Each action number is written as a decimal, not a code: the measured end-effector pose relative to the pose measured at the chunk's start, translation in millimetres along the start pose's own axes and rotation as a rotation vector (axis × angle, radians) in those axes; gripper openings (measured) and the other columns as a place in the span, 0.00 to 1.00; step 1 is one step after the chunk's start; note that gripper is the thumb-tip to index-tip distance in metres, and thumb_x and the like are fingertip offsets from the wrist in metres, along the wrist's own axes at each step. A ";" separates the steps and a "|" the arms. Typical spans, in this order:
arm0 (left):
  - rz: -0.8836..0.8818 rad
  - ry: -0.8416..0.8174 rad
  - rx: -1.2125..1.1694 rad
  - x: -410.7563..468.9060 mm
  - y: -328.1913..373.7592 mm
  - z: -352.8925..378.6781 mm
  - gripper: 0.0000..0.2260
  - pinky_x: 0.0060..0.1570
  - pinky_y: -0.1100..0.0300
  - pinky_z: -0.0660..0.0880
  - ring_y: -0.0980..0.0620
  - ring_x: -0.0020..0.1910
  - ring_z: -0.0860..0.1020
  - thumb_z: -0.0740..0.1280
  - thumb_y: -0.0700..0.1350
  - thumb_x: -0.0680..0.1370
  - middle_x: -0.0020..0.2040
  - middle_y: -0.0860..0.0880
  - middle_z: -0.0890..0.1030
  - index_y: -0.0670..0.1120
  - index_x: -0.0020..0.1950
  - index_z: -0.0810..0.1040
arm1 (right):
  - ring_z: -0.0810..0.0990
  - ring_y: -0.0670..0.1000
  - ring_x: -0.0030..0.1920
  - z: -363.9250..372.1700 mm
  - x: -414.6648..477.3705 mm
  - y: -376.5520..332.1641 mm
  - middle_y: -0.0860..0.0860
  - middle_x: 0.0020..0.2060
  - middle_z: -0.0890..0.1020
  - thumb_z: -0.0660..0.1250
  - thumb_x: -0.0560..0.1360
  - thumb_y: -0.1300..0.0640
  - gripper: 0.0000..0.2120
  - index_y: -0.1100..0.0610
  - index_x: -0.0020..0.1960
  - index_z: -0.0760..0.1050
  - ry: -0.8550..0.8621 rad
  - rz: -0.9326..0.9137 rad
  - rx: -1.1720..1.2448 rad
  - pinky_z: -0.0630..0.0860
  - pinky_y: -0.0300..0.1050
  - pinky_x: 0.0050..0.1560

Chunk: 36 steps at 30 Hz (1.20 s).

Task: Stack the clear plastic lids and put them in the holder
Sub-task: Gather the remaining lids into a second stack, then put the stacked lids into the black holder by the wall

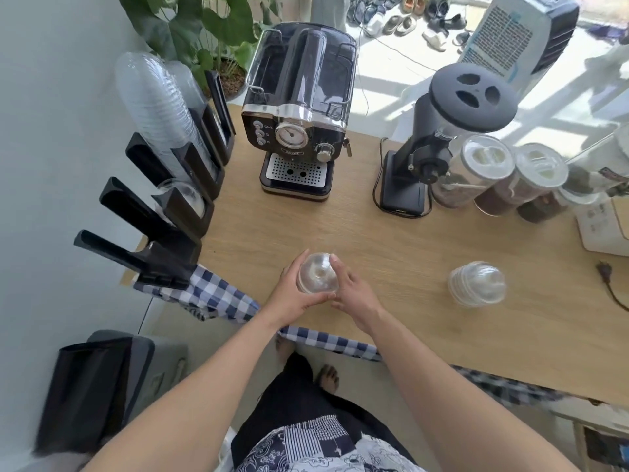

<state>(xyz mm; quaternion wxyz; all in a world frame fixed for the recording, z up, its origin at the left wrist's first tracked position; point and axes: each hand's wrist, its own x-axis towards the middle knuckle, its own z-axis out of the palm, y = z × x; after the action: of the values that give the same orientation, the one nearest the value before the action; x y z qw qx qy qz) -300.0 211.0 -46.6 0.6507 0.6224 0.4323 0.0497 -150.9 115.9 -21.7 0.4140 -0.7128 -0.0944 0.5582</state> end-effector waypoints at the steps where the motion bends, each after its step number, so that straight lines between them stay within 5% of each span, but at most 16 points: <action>1: -0.001 0.013 -0.001 -3.6 -0.9 2.0 0.55 0.77 0.55 0.68 0.55 0.80 0.67 0.88 0.57 0.69 0.84 0.55 0.64 0.67 0.88 0.59 | 0.88 0.54 0.61 -0.2 -1.3 1.4 0.48 0.59 0.88 0.66 0.75 0.20 0.29 0.41 0.62 0.81 -0.005 -0.007 -0.004 0.82 0.58 0.68; 4: -0.013 0.041 -0.011 -12.8 -2.8 7.2 0.55 0.78 0.53 0.68 0.54 0.81 0.67 0.88 0.57 0.69 0.85 0.55 0.64 0.66 0.88 0.58 | 0.89 0.54 0.61 -0.3 -2.2 9.1 0.51 0.62 0.89 0.67 0.69 0.15 0.45 0.49 0.69 0.81 -0.017 -0.020 -0.023 0.83 0.60 0.68; 10: -0.018 0.062 -0.037 -30.7 -5.3 11.7 0.58 0.83 0.44 0.67 0.51 0.84 0.65 0.88 0.61 0.67 0.86 0.54 0.62 0.66 0.88 0.57 | 0.81 0.53 0.72 1.6 -6.9 17.0 0.50 0.72 0.83 0.66 0.62 0.10 0.60 0.52 0.78 0.77 0.030 -0.008 -0.075 0.75 0.63 0.77; 18: 0.011 0.120 -0.039 -54.5 -6.9 7.9 0.56 0.82 0.46 0.67 0.51 0.85 0.64 0.87 0.61 0.69 0.86 0.55 0.63 0.65 0.89 0.57 | 0.86 0.52 0.67 11.4 -1.9 31.1 0.52 0.63 0.89 0.69 0.62 0.12 0.53 0.55 0.66 0.84 0.033 -0.019 -0.109 0.77 0.61 0.76; 25: 0.063 0.203 0.023 -75.1 13.1 -17.4 0.53 0.78 0.48 0.71 0.52 0.78 0.69 0.87 0.61 0.70 0.83 0.55 0.65 0.63 0.88 0.60 | 0.86 0.52 0.64 32.2 -34.5 -7.0 0.50 0.61 0.89 0.66 0.64 0.11 0.52 0.52 0.68 0.84 -0.041 -0.112 -0.168 0.78 0.61 0.76; 27: 0.082 0.228 0.042 -80.4 20.5 -30.6 0.54 0.78 0.48 0.72 0.53 0.78 0.70 0.87 0.61 0.69 0.82 0.55 0.66 0.61 0.88 0.61 | 0.87 0.52 0.62 42.0 -41.5 -20.3 0.50 0.57 0.90 0.65 0.64 0.11 0.46 0.48 0.61 0.85 -0.068 -0.149 -0.195 0.78 0.60 0.75; 31: 0.117 0.234 0.096 -95.6 41.3 -64.6 0.55 0.78 0.49 0.72 0.53 0.78 0.73 0.87 0.61 0.69 0.81 0.56 0.72 0.60 0.89 0.59 | 0.89 0.52 0.55 65.3 -47.4 -48.7 0.49 0.48 0.91 0.61 0.63 0.08 0.53 0.51 0.62 0.87 -0.105 -0.190 -0.231 0.80 0.61 0.72; 34: 0.100 0.242 0.162 -113.5 61.3 -97.7 0.55 0.73 0.53 0.72 0.53 0.76 0.75 0.86 0.63 0.70 0.79 0.58 0.74 0.62 0.89 0.57 | 0.82 0.51 0.41 86.3 -52.4 -73.3 0.48 0.33 0.83 0.61 0.62 0.09 0.52 0.53 0.58 0.87 -0.126 -0.205 -0.248 0.84 0.63 0.67; 36: 0.105 0.260 0.212 -127.2 74.2 -120.9 0.55 0.74 0.51 0.73 0.54 0.73 0.77 0.85 0.68 0.68 0.76 0.59 0.76 0.64 0.88 0.59 | 0.80 0.52 0.40 102.5 -58.8 -90.4 0.50 0.32 0.80 0.62 0.67 0.12 0.46 0.52 0.57 0.87 -0.175 -0.224 -0.263 0.84 0.62 0.67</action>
<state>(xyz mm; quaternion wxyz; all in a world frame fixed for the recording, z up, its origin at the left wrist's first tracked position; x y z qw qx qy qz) -419.4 243.4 98.2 0.5163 0.6977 0.4825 0.1180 -232.0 188.3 79.9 0.3670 -0.6945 -0.2809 0.5515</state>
